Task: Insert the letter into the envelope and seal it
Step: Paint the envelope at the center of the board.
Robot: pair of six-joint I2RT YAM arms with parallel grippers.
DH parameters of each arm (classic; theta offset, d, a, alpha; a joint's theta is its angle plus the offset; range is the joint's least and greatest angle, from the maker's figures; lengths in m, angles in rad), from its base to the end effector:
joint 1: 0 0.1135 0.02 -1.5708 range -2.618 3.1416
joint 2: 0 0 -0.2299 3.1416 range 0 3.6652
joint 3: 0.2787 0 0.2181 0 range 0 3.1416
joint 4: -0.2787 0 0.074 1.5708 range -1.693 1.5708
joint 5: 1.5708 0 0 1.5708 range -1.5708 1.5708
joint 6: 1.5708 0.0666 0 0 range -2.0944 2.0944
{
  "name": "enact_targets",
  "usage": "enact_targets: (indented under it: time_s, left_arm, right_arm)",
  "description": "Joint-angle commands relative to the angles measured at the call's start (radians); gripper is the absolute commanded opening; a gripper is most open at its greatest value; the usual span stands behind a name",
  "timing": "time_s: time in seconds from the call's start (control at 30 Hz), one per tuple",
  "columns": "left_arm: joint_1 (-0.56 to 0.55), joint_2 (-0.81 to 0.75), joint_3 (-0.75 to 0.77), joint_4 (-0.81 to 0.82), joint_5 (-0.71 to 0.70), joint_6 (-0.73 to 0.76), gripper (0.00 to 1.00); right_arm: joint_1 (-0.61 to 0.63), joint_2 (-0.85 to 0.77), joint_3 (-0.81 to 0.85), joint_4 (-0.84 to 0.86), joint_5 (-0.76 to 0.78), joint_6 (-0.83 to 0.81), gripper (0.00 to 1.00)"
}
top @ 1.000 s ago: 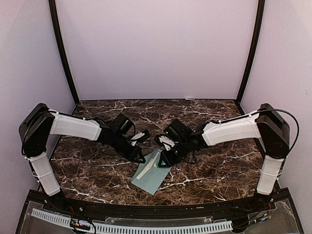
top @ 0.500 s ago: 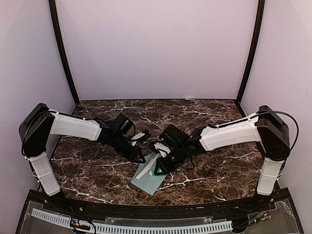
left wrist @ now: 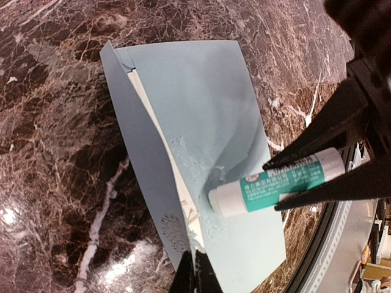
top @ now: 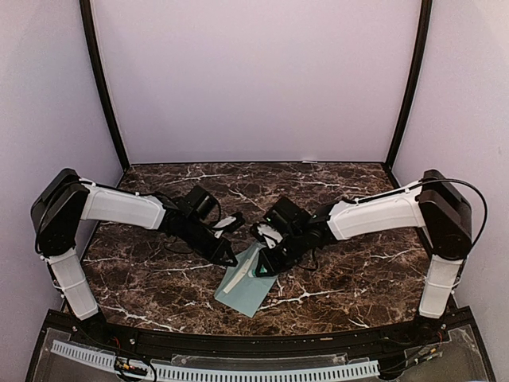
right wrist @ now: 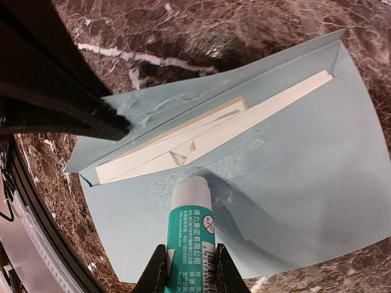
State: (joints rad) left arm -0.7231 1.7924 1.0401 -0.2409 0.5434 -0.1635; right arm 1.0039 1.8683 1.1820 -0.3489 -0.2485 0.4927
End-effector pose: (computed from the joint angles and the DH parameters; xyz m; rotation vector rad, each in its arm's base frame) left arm 0.2292 -0.2483 0.1286 0.9504 2.5067 -1.0128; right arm 0.1786 0.3111 0.1277 -0.8038 2.6949 0.7820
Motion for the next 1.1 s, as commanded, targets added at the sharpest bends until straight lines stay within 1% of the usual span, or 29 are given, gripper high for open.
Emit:
enact_targets:
  time_s: [0.0,0.27,0.37,0.53,0.73,0.8,0.83,0.87,0.9,0.93,0.97,1.03,1.07]
  left_arm:
    - [-0.004,0.008,0.001,-0.027,-0.007,0.023,0.0]
    - [-0.004,0.013,0.001,-0.027,-0.003,0.024,0.0]
    - [-0.004,0.011,0.003,-0.029,-0.012,0.02,0.0]
    - [0.017,-0.016,0.003,-0.019,-0.053,-0.003,0.0]
    - [0.087,-0.059,0.004,-0.025,-0.05,-0.021,0.02]
    - [0.095,-0.07,0.011,-0.042,-0.067,-0.013,0.07]
    - [0.097,-0.076,0.016,-0.046,-0.072,-0.013,0.14]
    - [0.099,-0.08,0.018,-0.055,-0.073,-0.014,0.19]
    - [0.1,-0.088,0.022,-0.058,-0.068,-0.018,0.31]
    - [0.103,-0.092,0.025,-0.06,-0.061,-0.021,0.36]
    - [0.106,-0.103,0.027,-0.062,-0.056,-0.03,0.45]
    - [0.114,-0.122,0.032,-0.07,-0.044,-0.045,0.53]
    - [0.122,-0.13,0.035,-0.072,-0.039,-0.053,0.55]
  right_arm:
    - [-0.044,0.03,0.003,-0.05,0.086,0.005,0.08]
    - [-0.059,0.042,0.009,-0.034,0.076,-0.005,0.07]
    - [-0.059,0.021,0.008,-0.021,0.057,-0.017,0.08]
    - [-0.059,-0.075,0.003,0.04,0.015,-0.025,0.08]
    - [-0.068,-0.201,-0.029,0.052,0.088,0.006,0.08]
    - [-0.078,-0.24,-0.065,0.058,0.123,0.024,0.08]
    - [-0.084,-0.268,-0.087,0.069,0.137,0.032,0.08]
    - [-0.09,-0.289,-0.112,0.086,0.152,0.043,0.08]
    - [-0.098,-0.314,-0.136,0.108,0.164,0.054,0.08]
    - [-0.104,-0.338,-0.162,0.133,0.174,0.066,0.08]
    - [-0.112,-0.359,-0.186,0.158,0.181,0.079,0.08]
    - [-0.12,-0.394,-0.238,0.211,0.189,0.1,0.09]
    - [-0.124,-0.409,-0.248,0.234,0.193,0.108,0.09]
